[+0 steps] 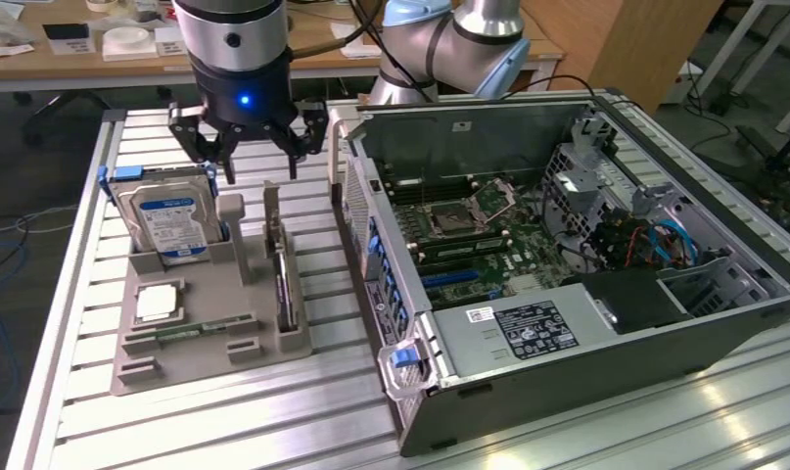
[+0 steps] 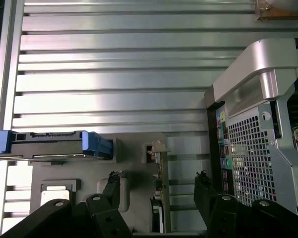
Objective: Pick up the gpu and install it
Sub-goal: 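Pick up the gpu and move the gpu toward the slot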
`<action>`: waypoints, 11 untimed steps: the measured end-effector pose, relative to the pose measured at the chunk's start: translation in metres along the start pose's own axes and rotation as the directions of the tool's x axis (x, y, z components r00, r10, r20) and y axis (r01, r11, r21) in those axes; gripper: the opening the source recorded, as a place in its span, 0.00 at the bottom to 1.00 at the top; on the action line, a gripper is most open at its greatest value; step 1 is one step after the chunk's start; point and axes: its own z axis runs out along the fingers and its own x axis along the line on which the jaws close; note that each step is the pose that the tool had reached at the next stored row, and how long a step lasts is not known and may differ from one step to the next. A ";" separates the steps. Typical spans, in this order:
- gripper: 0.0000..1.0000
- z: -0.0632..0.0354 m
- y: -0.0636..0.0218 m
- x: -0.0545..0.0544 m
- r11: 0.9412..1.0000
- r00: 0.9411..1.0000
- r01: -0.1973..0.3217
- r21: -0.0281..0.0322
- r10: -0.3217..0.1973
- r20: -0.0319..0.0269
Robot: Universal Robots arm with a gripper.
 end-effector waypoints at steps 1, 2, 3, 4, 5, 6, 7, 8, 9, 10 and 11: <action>0.71 0.0003 -0.0001 0.000 1.000 1.000 0.000 -0.002 0.000 0.000; 0.71 0.0004 -0.0001 0.000 1.000 1.000 0.000 -0.003 0.000 0.000; 0.71 0.0006 -0.0002 0.000 1.000 1.000 0.000 -0.004 0.000 0.000; 0.71 0.0008 -0.0003 0.000 1.000 1.000 0.000 -0.004 0.000 0.000; 0.71 0.0012 -0.0004 0.000 1.000 1.000 0.000 -0.004 0.000 0.000; 0.71 0.0015 -0.0005 0.000 1.000 1.000 0.000 -0.005 0.000 0.000; 0.71 0.0018 -0.0006 0.000 1.000 1.000 0.000 -0.005 0.000 0.000; 0.71 0.0021 -0.0006 0.000 1.000 1.000 0.000 -0.006 0.000 0.000; 0.71 0.0023 -0.0007 0.000 1.000 1.000 0.000 -0.006 0.000 0.000; 0.71 0.0026 -0.0008 0.000 1.000 1.000 0.000 -0.007 0.000 0.000; 0.71 0.0029 -0.0009 0.000 1.000 1.000 0.000 -0.007 0.000 0.000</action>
